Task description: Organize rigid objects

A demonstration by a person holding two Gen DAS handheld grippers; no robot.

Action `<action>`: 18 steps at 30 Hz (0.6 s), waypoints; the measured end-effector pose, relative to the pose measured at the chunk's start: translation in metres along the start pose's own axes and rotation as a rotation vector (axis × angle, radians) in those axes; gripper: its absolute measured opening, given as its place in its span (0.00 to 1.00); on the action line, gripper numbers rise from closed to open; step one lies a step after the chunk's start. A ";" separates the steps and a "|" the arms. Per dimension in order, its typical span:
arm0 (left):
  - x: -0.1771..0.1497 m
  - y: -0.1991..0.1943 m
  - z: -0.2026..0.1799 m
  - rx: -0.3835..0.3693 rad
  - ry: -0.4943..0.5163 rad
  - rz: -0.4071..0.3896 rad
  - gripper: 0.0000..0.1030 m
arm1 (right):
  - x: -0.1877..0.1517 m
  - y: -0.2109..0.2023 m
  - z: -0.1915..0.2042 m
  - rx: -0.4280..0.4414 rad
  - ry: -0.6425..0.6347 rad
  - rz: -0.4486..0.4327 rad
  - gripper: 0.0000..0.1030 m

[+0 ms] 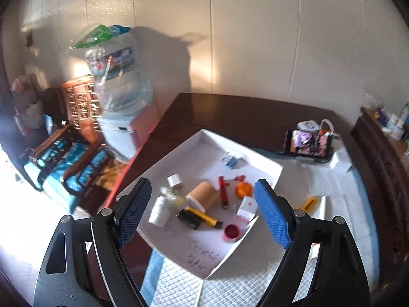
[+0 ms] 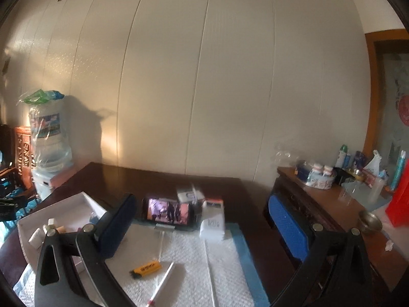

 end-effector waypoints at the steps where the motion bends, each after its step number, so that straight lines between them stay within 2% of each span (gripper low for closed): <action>1: -0.003 -0.001 -0.002 -0.007 0.002 0.007 0.81 | -0.003 0.001 0.002 0.024 0.017 0.012 1.00; 4: -0.014 0.000 -0.011 -0.085 -0.013 0.059 0.81 | -0.013 -0.002 0.003 0.136 0.094 0.038 1.00; 6: -0.021 0.000 -0.016 -0.109 -0.019 0.085 0.81 | -0.021 -0.004 0.005 0.225 0.151 0.062 1.00; 8: -0.024 0.000 -0.018 -0.095 -0.011 0.094 0.81 | -0.029 -0.001 0.009 0.265 0.179 0.108 1.00; 11: -0.023 -0.004 -0.014 -0.030 -0.002 0.076 0.81 | -0.039 0.000 0.014 0.292 0.187 0.150 1.00; 15: -0.017 -0.014 -0.004 -0.030 -0.046 0.023 0.81 | -0.039 -0.007 0.023 0.366 0.179 0.149 1.00; 18: -0.016 -0.016 0.000 -0.041 -0.068 0.011 0.81 | -0.043 -0.008 0.037 0.439 0.143 0.180 1.00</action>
Point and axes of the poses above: each gripper's, at about its wrist camera, not at the fingertips, and y roughly the way its jaws point, z to its left, x to its top, the point moved 8 cm from there along y, roughly the way its jaws point, and after that the axes turned 1 degree about -z, right-handed, at the moved point
